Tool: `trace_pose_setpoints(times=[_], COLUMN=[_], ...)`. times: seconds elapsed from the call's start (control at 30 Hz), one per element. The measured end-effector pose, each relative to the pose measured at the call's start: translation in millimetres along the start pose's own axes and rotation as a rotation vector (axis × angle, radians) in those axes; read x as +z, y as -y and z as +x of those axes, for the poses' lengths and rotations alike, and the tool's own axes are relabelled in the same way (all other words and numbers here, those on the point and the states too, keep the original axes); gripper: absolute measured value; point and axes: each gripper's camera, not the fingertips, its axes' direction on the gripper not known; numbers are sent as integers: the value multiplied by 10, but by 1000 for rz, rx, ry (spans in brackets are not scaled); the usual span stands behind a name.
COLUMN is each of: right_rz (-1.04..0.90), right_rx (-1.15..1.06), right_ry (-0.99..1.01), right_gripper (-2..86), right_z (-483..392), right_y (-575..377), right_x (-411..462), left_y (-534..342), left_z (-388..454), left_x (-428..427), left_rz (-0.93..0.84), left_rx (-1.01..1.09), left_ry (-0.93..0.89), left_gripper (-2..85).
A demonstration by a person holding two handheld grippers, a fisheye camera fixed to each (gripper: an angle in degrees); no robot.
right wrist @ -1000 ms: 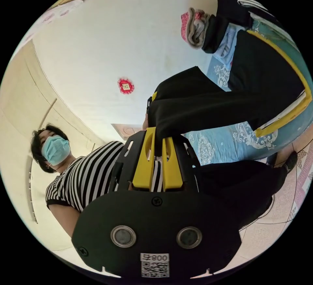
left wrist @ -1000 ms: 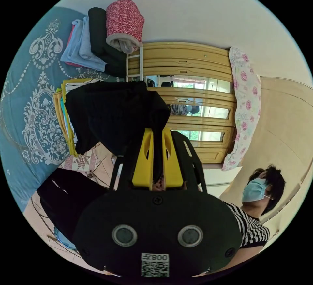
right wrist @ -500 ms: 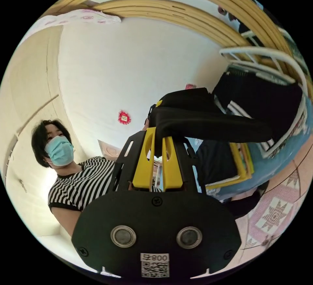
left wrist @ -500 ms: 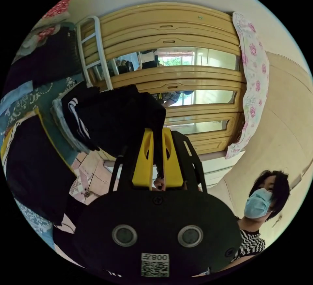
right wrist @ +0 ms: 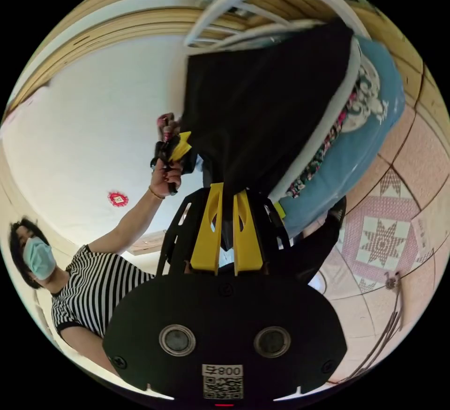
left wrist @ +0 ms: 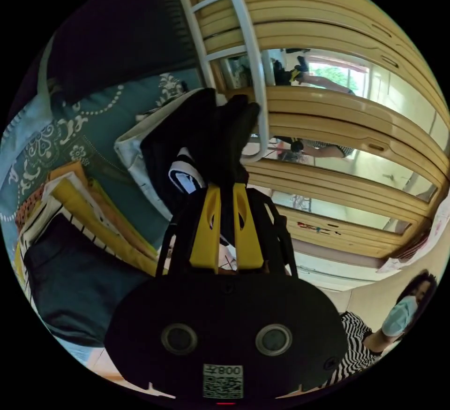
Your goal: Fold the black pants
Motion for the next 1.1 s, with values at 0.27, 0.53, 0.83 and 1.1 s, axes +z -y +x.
trace_pose_setpoints(times=[0.27,0.53,0.83,1.1], right_rz=[1,164,-17,-30], right_rx=[40,44,-143,-118], right_ry=[34,-25,-333,-254], right_gripper=[26,7,1,0], right_z=[-437,-1325,-2351,-2961], right_y=[-193,-576,223,108], right_x=[-31,-322,521,880], left_y=[-270,-739,-442,-707], left_z=[-871,-1038,-1208,-1615], left_x=[185,190,964,698], left_rz=[83,184,15,50], left_rx=[53,217,327,269], left_ry=[-15,19,468,351], left_gripper=[63,10,1,1])
